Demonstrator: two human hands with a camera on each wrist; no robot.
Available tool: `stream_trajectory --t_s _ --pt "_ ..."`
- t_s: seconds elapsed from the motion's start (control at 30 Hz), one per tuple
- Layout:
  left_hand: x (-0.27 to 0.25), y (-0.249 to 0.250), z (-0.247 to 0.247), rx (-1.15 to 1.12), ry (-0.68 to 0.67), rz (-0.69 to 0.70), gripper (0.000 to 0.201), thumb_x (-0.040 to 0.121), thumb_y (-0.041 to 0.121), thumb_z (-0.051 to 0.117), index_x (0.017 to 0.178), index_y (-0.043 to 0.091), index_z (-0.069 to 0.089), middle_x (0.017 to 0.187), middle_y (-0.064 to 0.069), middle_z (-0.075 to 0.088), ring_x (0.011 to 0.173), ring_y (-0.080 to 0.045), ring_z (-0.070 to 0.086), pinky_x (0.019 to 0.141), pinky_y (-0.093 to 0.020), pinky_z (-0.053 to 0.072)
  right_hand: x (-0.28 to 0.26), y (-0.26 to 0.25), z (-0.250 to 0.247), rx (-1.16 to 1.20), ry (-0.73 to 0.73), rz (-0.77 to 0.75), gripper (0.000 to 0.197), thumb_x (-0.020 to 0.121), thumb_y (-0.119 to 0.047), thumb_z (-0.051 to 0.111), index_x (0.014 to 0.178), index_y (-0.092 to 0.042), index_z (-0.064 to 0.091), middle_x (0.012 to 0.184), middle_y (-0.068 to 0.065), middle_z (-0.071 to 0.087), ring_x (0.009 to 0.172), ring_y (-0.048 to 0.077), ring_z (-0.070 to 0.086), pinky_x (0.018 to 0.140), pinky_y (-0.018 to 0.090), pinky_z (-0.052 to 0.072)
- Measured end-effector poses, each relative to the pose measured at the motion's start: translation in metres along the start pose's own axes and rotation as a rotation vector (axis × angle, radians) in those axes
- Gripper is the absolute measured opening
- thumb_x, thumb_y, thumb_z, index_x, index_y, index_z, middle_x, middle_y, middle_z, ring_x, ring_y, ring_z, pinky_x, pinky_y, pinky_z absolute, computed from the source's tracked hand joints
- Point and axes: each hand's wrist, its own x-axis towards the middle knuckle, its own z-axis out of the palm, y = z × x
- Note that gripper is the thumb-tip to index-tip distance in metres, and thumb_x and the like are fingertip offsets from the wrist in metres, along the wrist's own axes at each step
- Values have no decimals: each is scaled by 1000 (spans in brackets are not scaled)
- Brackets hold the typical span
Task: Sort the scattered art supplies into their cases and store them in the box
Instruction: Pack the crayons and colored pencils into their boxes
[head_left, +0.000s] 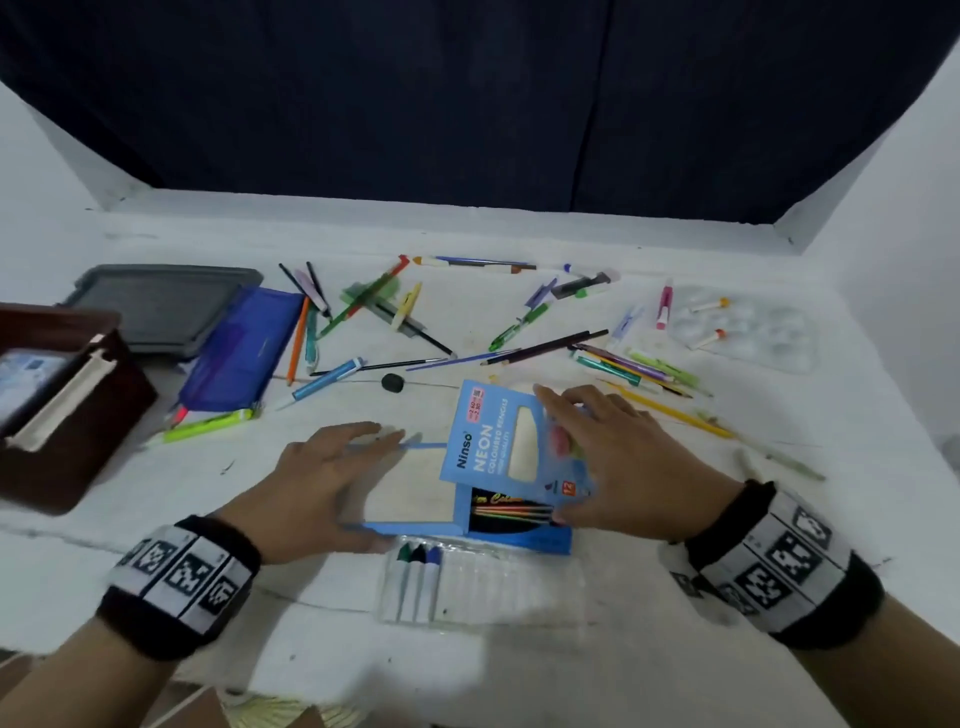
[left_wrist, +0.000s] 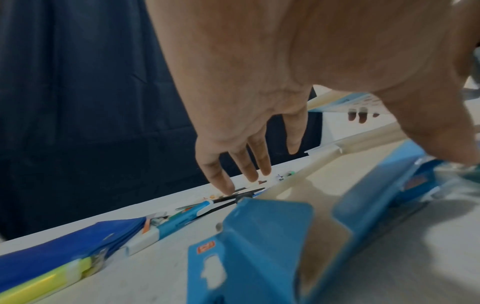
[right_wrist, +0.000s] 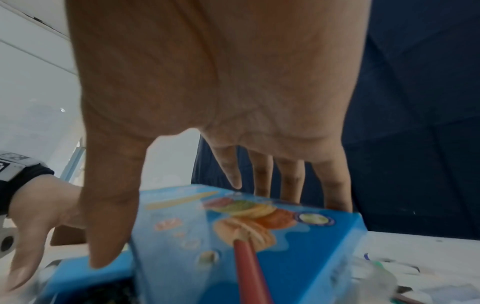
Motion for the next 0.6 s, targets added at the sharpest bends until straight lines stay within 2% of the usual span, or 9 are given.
stream_trajectory --t_s 0.07,0.17,0.27,0.37,0.53,0.6 --pt "13 3 -8 73 -92 42 111 64 84 59 155 42 11 159 16 19 146 -5 14 115 -36 21 7 -9 -1 25 -15 8 113 67 -58 75 154 -32 8 134 -8 32 116 18 39 99 41 41" --pt "25 5 -14 148 -139 98 104 71 74 67 156 35 19 152 12 32 141 -9 28 112 -37 24 12 -18 5 66 -29 38 114 66 -57 79 154 -32 12 133 -8 35 114 18 40 97 42 43" --pt "25 -6 -16 121 -44 158 102 62 85 58 151 41 30 136 16 41 130 -6 37 106 -32 26 12 -23 12 143 -8 81 113 66 -55 82 154 -32 16 132 -8 36 116 17 40 98 42 44" --pt "21 -25 -23 17 74 182 100 60 87 59 146 41 41 127 21 43 122 -1 42 103 -31 33 12 -25 16 201 36 103 112 65 -59 81 154 -32 18 131 -10 37 118 16 42 98 41 45" --pt "6 -48 -52 -96 321 211 93 60 78 71 140 35 53 124 17 48 115 -7 52 95 -31 42 14 -27 13 272 118 119 112 62 -65 78 154 -34 21 131 -16 37 119 12 42 98 36 46" --pt "-1 -54 -63 -104 390 197 91 61 76 72 140 35 54 125 15 48 114 -9 53 95 -38 45 16 -28 10 277 150 99 111 62 -66 77 153 -35 22 132 -18 37 119 9 41 99 35 45"
